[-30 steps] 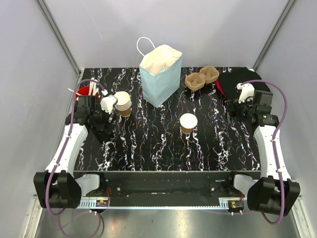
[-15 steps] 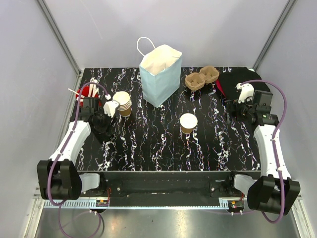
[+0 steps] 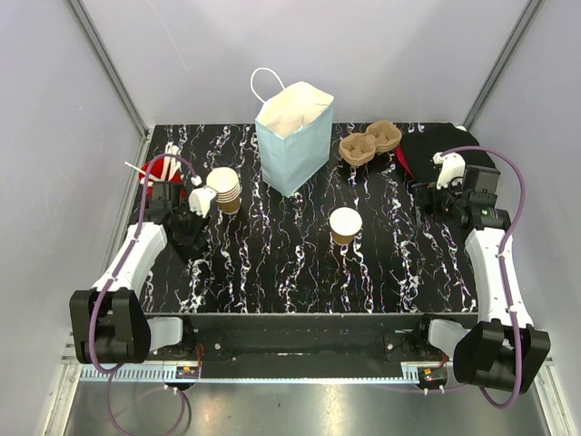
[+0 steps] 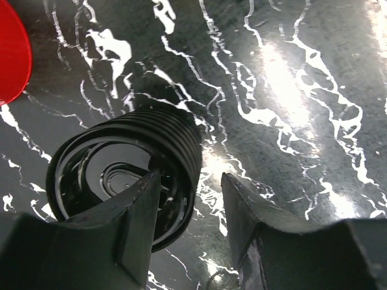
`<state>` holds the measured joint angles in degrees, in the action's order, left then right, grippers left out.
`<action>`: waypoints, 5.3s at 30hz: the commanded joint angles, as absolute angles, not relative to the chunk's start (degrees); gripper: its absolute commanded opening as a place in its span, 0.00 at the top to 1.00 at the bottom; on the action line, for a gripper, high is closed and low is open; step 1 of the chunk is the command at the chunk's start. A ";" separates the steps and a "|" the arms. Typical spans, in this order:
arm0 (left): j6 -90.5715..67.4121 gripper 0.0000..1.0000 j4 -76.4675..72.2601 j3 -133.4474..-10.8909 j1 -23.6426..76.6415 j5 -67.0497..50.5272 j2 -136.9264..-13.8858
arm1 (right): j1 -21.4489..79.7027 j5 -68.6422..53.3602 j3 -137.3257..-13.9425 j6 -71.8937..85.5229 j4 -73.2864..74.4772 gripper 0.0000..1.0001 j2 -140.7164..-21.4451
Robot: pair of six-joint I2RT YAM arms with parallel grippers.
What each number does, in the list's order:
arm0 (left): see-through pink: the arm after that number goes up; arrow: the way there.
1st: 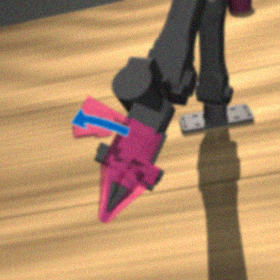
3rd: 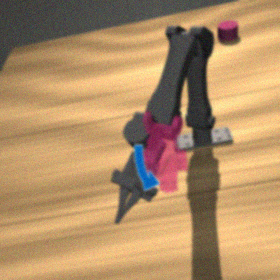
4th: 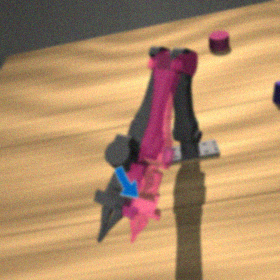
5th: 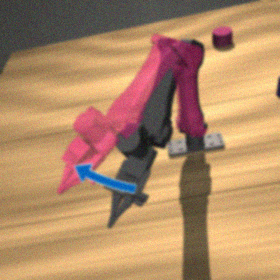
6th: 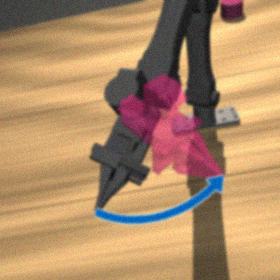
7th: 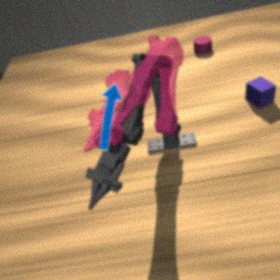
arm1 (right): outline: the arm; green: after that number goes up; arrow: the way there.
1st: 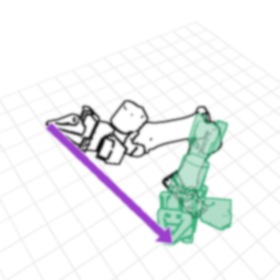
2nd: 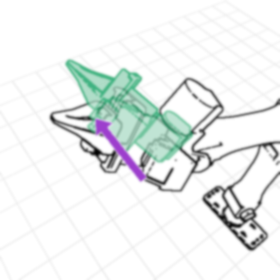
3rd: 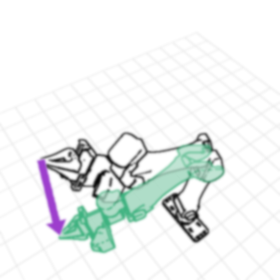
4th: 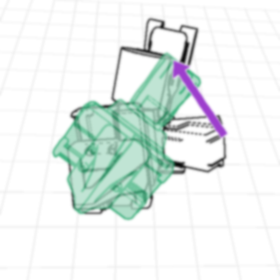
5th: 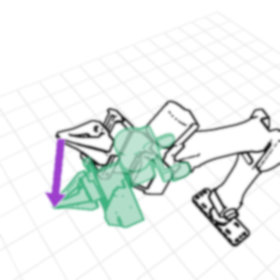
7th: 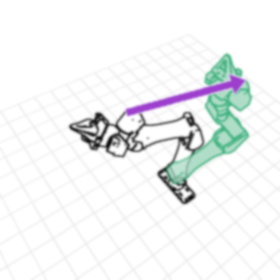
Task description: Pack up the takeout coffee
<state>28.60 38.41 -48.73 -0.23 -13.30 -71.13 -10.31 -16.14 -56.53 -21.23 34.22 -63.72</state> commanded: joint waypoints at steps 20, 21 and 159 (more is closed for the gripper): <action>27.77 0.73 33.31 -48.08 -1.76 -11.51 -71.19 | -10.72 -17.58 -57.48 -21.45 34.10 0.00 -63.90; 27.69 0.73 33.40 -47.99 -1.76 -11.51 -71.10 | -10.72 -17.67 -57.48 -21.45 34.19 0.00 -63.90; 30.50 0.84 65.65 -99.05 39.11 -51.32 -90.52 | 31.99 -23.20 -69.69 -52.29 35.86 0.00 -58.36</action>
